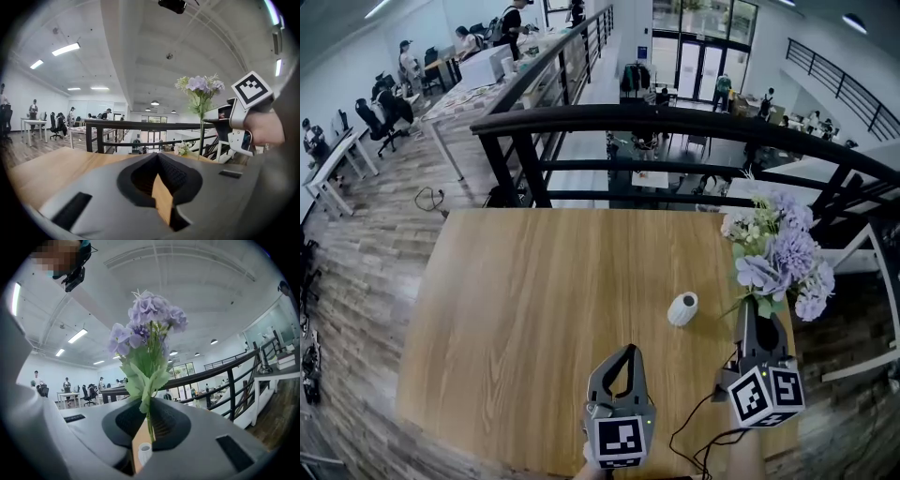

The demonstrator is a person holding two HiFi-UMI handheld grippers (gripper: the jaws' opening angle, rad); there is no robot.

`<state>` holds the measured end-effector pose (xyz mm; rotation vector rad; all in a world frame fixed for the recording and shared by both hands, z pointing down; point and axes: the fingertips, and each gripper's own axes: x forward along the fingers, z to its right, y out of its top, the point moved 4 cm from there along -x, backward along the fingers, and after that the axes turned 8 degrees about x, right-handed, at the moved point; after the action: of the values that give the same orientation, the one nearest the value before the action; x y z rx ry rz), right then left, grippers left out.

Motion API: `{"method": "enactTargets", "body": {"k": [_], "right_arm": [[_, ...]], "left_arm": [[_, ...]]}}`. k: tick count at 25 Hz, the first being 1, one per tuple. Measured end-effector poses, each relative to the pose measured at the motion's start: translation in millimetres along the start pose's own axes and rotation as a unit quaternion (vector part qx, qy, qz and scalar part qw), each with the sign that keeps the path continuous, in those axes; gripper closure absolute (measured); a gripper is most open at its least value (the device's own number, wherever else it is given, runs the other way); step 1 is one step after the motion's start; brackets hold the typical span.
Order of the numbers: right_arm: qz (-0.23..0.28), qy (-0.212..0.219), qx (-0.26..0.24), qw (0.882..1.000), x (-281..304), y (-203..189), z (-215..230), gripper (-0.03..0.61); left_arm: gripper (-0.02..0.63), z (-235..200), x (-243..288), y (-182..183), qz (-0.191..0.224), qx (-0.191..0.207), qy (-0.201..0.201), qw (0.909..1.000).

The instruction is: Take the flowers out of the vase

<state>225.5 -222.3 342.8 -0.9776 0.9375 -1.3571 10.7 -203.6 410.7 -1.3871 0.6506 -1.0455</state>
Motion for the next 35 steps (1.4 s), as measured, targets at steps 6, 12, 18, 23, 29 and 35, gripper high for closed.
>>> {"method": "enactTargets", "body": {"k": [6,12,18,23,29,35], "right_arm": [[0.007,-0.034,-0.005,0.999,-45.6,23.3,30.5,0.543],[0.016,-0.068,-0.008,0.997,-74.5,35.5,57.7,0.543],[0.024,-0.094,-0.010,0.995,-101.3,40.6,77.5,0.543],[0.027,-0.108,-0.004,0.994,-115.7,39.2,87.9,0.543],[0.031,-0.117,0.006,0.993,-128.7,37.4,95.1,0.543],[0.030,-0.119,0.011,0.992,-131.0,36.3,96.0,0.543]], "left_arm": [[0.586,30.3,-14.3,16.8,0.008,-0.002,-0.013,0.9999],[0.586,46.4,-15.5,26.4,0.016,0.000,-0.024,0.9996],[0.586,56.2,-18.6,34.0,0.025,0.006,-0.029,0.9993],[0.586,58.9,-20.5,36.5,0.012,0.003,-0.031,0.9994],[0.586,61.4,-21.2,39.6,0.029,0.013,-0.024,0.9992],[0.586,62.2,-20.2,45.3,0.033,0.016,-0.022,0.9991]]}}
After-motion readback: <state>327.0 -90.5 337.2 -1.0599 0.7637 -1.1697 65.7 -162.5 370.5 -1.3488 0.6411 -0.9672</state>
